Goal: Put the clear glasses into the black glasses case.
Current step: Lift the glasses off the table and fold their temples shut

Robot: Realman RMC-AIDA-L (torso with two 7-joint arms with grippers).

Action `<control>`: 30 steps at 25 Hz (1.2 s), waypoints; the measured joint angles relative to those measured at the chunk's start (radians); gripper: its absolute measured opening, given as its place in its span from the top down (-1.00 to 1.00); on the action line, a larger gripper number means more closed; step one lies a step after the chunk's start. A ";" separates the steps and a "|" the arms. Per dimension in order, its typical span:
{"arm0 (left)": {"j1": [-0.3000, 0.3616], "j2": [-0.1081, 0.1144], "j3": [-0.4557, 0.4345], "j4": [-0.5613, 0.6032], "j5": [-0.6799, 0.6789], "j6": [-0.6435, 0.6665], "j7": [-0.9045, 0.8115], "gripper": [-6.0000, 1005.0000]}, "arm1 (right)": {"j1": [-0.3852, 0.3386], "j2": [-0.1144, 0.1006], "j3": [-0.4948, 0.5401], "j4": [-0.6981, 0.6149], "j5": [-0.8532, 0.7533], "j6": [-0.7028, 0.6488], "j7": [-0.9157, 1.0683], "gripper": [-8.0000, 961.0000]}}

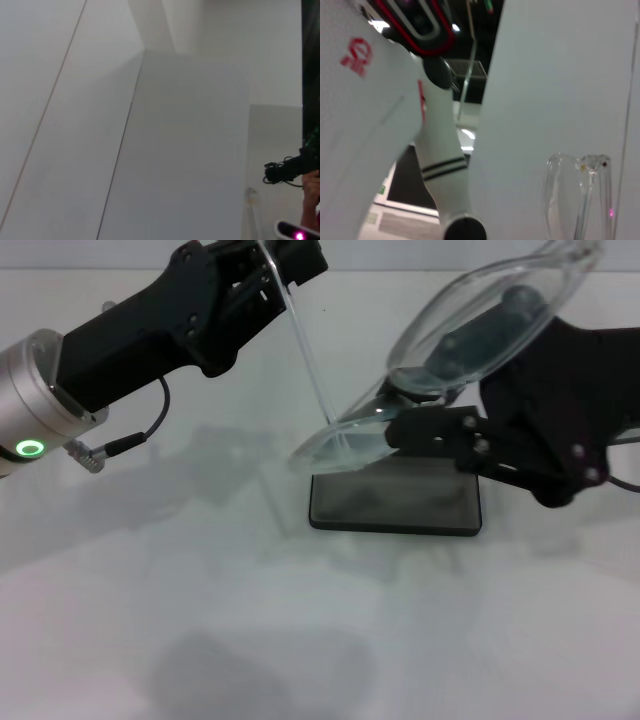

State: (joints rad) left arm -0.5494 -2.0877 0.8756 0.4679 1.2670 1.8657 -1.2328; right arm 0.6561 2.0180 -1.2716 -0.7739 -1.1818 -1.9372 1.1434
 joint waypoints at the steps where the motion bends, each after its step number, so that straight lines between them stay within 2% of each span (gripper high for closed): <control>1: 0.000 0.000 0.002 0.001 -0.002 0.003 0.000 0.65 | 0.001 0.001 0.000 0.001 -0.011 0.012 -0.001 0.76; 16: -0.024 0.002 0.018 0.005 0.002 0.065 0.003 0.65 | 0.008 0.003 -0.011 0.013 -0.055 0.122 -0.002 0.76; 30: -0.015 0.011 0.013 0.005 -0.026 0.062 0.016 0.64 | 0.007 0.004 -0.025 0.013 -0.055 0.120 0.000 0.76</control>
State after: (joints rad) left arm -0.5648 -2.0768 0.8885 0.4728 1.2409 1.9277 -1.2165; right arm 0.6635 2.0223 -1.2962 -0.7608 -1.2370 -1.8175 1.1429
